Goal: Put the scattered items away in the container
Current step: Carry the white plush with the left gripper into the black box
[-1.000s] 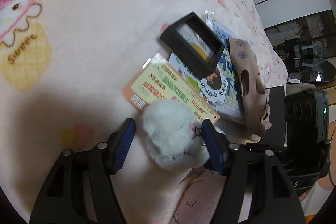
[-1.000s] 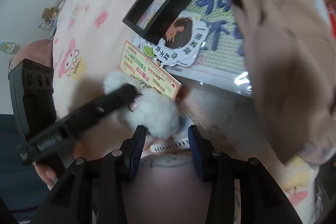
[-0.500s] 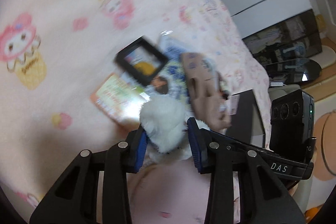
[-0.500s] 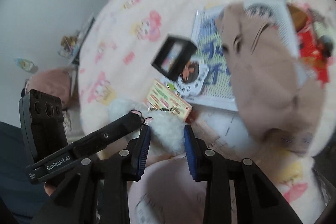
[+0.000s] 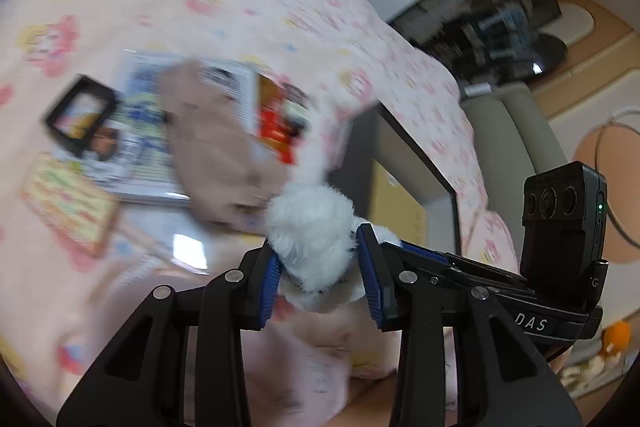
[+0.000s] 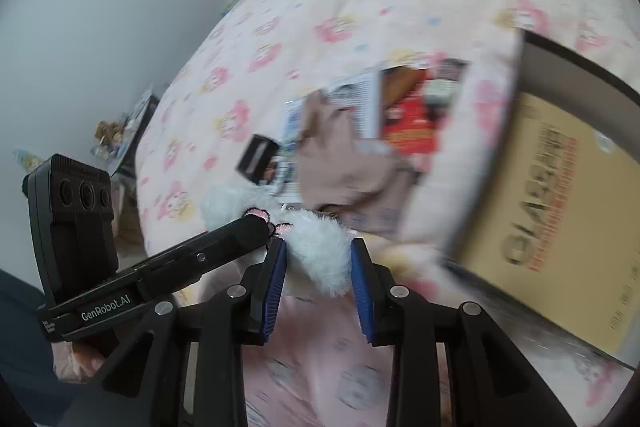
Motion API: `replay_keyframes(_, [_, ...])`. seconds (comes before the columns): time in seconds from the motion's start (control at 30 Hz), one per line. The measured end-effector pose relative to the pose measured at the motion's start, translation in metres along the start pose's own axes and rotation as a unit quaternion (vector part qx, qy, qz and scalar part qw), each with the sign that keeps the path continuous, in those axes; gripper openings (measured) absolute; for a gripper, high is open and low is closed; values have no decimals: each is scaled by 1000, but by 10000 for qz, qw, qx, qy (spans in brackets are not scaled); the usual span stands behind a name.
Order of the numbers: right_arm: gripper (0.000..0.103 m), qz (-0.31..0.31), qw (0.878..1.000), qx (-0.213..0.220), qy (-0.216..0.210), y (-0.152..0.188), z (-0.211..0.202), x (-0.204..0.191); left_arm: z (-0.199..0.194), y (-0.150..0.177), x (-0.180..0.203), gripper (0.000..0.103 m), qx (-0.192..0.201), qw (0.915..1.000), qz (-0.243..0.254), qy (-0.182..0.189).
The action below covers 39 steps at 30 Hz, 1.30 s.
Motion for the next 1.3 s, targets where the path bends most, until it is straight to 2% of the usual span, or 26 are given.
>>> replay_keyframes(0.27, [28, 323, 9982, 293, 422, 31, -67, 84, 73, 26, 87, 37, -487, 9969, 610, 140])
replay_keyframes(0.47, [28, 616, 9954, 320, 666, 45, -88, 148, 136, 37, 128, 37, -795, 9928, 894, 3])
replay_keyframes(0.53, [28, 730, 9945, 361, 654, 48, -86, 168, 154, 40, 134, 37, -868, 9915, 962, -146])
replay_keyframes(0.67, [28, 1311, 9905, 283, 309, 61, -72, 208, 185, 48, 132, 37, -1148, 9875, 971, -479])
replay_keyframes(0.77, [26, 1387, 9890, 98, 506, 67, -64, 222, 203, 57, 132, 37, -1375, 9816, 1100, -733])
replay_keyframes(0.83, [23, 1405, 9888, 39, 493, 69, -62, 227, 211, 62, 135, 32, -1435, 9783, 1219, -864])
replay_keyframes(0.93, [23, 1438, 9881, 10, 541, 71, -61, 233, 222, 63, 133, 33, -1571, 9724, 1282, -1156])
replay_keyframes(1.0, [23, 1539, 9861, -5, 623, 73, -62, 240, 221, 59, 132, 33, -1463, 9709, 1352, -1333])
replay_keyframes(1.13, [23, 1591, 9815, 55, 1066, 72, -67, 250, 211, 44, 134, 33, -1062, 9724, 1370, -1563])
replay_keyframes(1.3, [23, 1507, 9815, -41, 1177, 68, -59, 250, 228, 41, 140, 33, -1132, 9659, 1429, -1838])
Point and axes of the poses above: each gripper's, at about its wrist camera, not at the fingertips, and z roughly the way its jaws point, x to its right, y to its underside, the point moved 3 cm from there along z, roughly the way its jaws point, and after that the axes turned 9 degrees about -z, right-handed, at the moved point
